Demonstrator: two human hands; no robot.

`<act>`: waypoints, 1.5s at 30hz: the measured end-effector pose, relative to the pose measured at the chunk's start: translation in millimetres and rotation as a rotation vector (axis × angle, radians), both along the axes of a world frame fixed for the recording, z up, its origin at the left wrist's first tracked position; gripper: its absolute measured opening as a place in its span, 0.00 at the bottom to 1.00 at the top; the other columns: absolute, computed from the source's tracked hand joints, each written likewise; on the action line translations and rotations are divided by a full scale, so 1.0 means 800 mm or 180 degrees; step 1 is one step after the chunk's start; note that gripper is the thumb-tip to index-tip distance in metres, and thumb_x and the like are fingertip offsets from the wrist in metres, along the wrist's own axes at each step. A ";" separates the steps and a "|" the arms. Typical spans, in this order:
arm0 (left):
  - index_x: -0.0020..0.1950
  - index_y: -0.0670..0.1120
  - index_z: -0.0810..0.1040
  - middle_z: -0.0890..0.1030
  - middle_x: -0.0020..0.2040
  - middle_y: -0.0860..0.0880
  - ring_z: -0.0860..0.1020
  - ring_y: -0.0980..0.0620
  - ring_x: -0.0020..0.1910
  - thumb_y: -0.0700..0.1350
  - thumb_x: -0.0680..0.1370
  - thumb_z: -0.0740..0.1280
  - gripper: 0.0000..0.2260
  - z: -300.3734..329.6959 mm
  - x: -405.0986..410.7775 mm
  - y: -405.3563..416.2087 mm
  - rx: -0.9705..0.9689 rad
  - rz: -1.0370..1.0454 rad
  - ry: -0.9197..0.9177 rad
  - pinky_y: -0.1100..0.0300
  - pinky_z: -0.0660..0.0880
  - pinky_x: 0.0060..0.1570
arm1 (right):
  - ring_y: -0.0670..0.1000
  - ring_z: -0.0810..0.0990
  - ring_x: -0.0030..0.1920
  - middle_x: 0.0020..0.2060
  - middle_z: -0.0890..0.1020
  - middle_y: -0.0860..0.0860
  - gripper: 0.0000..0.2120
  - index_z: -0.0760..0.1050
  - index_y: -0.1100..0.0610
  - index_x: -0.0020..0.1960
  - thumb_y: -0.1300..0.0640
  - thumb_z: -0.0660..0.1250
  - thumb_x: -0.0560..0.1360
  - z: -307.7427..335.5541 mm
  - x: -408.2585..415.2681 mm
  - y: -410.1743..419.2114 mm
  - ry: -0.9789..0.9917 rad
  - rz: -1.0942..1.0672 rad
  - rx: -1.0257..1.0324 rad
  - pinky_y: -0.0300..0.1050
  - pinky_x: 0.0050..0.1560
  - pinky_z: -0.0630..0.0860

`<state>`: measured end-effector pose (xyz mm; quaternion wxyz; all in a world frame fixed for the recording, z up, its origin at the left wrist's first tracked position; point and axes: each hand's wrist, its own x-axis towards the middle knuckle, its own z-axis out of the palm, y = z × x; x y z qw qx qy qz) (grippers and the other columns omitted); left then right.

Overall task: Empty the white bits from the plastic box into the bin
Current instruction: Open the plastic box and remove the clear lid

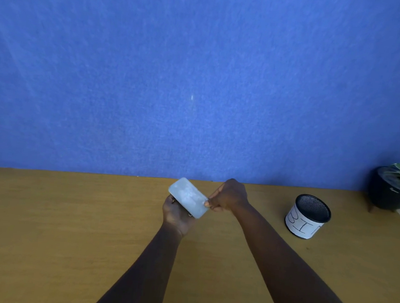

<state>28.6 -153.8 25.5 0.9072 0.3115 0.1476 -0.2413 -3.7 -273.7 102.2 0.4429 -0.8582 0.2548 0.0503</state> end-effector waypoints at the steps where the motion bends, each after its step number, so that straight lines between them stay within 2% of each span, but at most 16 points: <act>1: 0.48 0.44 0.75 0.77 0.45 0.42 0.75 0.43 0.44 0.51 0.80 0.49 0.18 -0.001 0.000 0.000 -0.0016 0.0024 0.0007 0.49 0.73 0.45 | 0.55 0.86 0.42 0.39 0.86 0.63 0.11 0.83 0.67 0.40 0.63 0.79 0.61 0.000 -0.001 0.001 -0.0032 -0.0026 -0.0025 0.52 0.52 0.82; 14: 0.46 0.45 0.76 0.78 0.43 0.43 0.76 0.44 0.42 0.50 0.81 0.49 0.18 -0.006 -0.002 -0.006 -0.0011 0.0212 0.0021 0.51 0.74 0.41 | 0.55 0.85 0.38 0.37 0.86 0.63 0.10 0.82 0.67 0.37 0.64 0.80 0.59 -0.002 -0.006 0.001 -0.0258 -0.0193 0.0065 0.51 0.47 0.83; 17: 0.46 0.44 0.76 0.78 0.43 0.42 0.76 0.42 0.42 0.51 0.80 0.52 0.16 -0.008 -0.003 -0.005 -0.0050 0.0237 -0.0021 0.49 0.74 0.42 | 0.50 0.82 0.28 0.36 0.85 0.60 0.11 0.81 0.67 0.38 0.65 0.79 0.60 -0.001 -0.005 -0.003 -0.0235 -0.0154 0.0382 0.42 0.35 0.84; 19: 0.45 0.45 0.75 0.76 0.42 0.43 0.75 0.42 0.41 0.50 0.79 0.53 0.15 -0.008 -0.004 -0.004 -0.0044 0.0259 -0.0165 0.47 0.73 0.44 | 0.44 0.80 0.22 0.33 0.84 0.55 0.11 0.81 0.68 0.40 0.66 0.79 0.60 0.000 -0.004 -0.004 -0.0198 -0.0083 0.0643 0.34 0.26 0.80; 20: 0.44 0.45 0.75 0.76 0.41 0.43 0.75 0.41 0.41 0.50 0.79 0.53 0.14 -0.007 -0.004 -0.004 -0.0071 0.0250 -0.0233 0.46 0.72 0.44 | 0.42 0.79 0.21 0.32 0.83 0.54 0.11 0.81 0.68 0.40 0.66 0.79 0.61 -0.001 -0.004 -0.005 -0.0191 -0.0042 0.0748 0.32 0.24 0.78; 25: 0.44 0.44 0.74 0.74 0.40 0.42 0.73 0.42 0.39 0.50 0.79 0.51 0.16 -0.003 -0.002 -0.002 -0.0258 0.0201 -0.0204 0.49 0.71 0.41 | 0.43 0.80 0.27 0.30 0.81 0.54 0.12 0.81 0.68 0.46 0.66 0.77 0.64 -0.004 -0.007 -0.012 -0.0155 0.0163 0.1144 0.32 0.29 0.80; 28: 0.50 0.45 0.76 0.79 0.45 0.40 0.75 0.40 0.43 0.50 0.80 0.48 0.18 -0.003 0.001 -0.002 -0.0366 0.0207 -0.0058 0.50 0.73 0.43 | 0.41 0.81 0.25 0.24 0.83 0.49 0.07 0.80 0.67 0.43 0.67 0.74 0.66 -0.004 -0.007 -0.020 -0.0263 0.0189 0.1551 0.30 0.27 0.78; 30: 0.50 0.45 0.77 0.82 0.43 0.40 0.76 0.40 0.44 0.49 0.79 0.48 0.19 -0.003 0.003 -0.001 -0.0431 0.0270 0.0003 0.50 0.73 0.44 | 0.40 0.81 0.25 0.22 0.83 0.47 0.02 0.81 0.63 0.40 0.67 0.72 0.68 -0.002 -0.006 -0.028 -0.0379 0.0120 0.1842 0.29 0.27 0.77; 33: 0.47 0.45 0.76 0.78 0.45 0.41 0.75 0.42 0.44 0.49 0.80 0.46 0.20 -0.006 0.008 0.003 -0.0323 0.0539 0.0201 0.47 0.71 0.48 | 0.40 0.81 0.26 0.23 0.83 0.47 0.05 0.80 0.59 0.36 0.67 0.72 0.68 -0.004 -0.007 -0.047 -0.0712 -0.0212 0.2024 0.28 0.29 0.78; 35: 0.45 0.46 0.76 0.76 0.45 0.43 0.75 0.44 0.43 0.49 0.80 0.46 0.20 -0.009 0.013 0.008 -0.0206 0.0713 0.0303 0.48 0.70 0.51 | 0.44 0.79 0.26 0.25 0.81 0.51 0.06 0.79 0.60 0.35 0.68 0.72 0.68 -0.017 -0.011 -0.061 -0.0971 -0.0435 0.1873 0.30 0.29 0.77; 38: 0.42 0.47 0.75 0.76 0.43 0.45 0.75 0.46 0.41 0.48 0.80 0.45 0.20 -0.010 0.018 0.012 -0.0121 0.0851 0.0301 0.52 0.71 0.45 | 0.42 0.74 0.24 0.26 0.78 0.53 0.04 0.82 0.65 0.38 0.67 0.76 0.64 -0.048 -0.022 -0.075 -0.0964 -0.0505 0.0944 0.31 0.27 0.72; 40: 0.42 0.48 0.75 0.75 0.42 0.45 0.74 0.46 0.41 0.48 0.80 0.45 0.19 -0.010 0.020 0.013 -0.0082 0.0868 0.0291 0.54 0.71 0.43 | 0.39 0.74 0.24 0.28 0.81 0.54 0.07 0.83 0.64 0.39 0.64 0.77 0.62 -0.069 -0.028 -0.077 -0.0813 -0.0373 0.0243 0.30 0.29 0.70; 42: 0.42 0.48 0.75 0.75 0.42 0.46 0.74 0.46 0.41 0.49 0.80 0.46 0.19 -0.011 0.022 0.013 -0.0037 0.0842 0.0318 0.54 0.71 0.43 | 0.38 0.76 0.27 0.33 0.85 0.57 0.06 0.84 0.62 0.39 0.64 0.77 0.62 -0.088 -0.033 -0.076 -0.0713 -0.0148 -0.0216 0.25 0.30 0.68; 45: 0.44 0.48 0.76 0.76 0.44 0.45 0.75 0.44 0.43 0.50 0.80 0.46 0.20 -0.014 0.023 0.014 -0.0037 0.0825 0.0334 0.50 0.72 0.45 | 0.50 0.84 0.38 0.39 0.87 0.57 0.05 0.85 0.61 0.38 0.64 0.75 0.62 -0.110 -0.038 -0.072 -0.0565 0.0112 -0.0682 0.24 0.30 0.68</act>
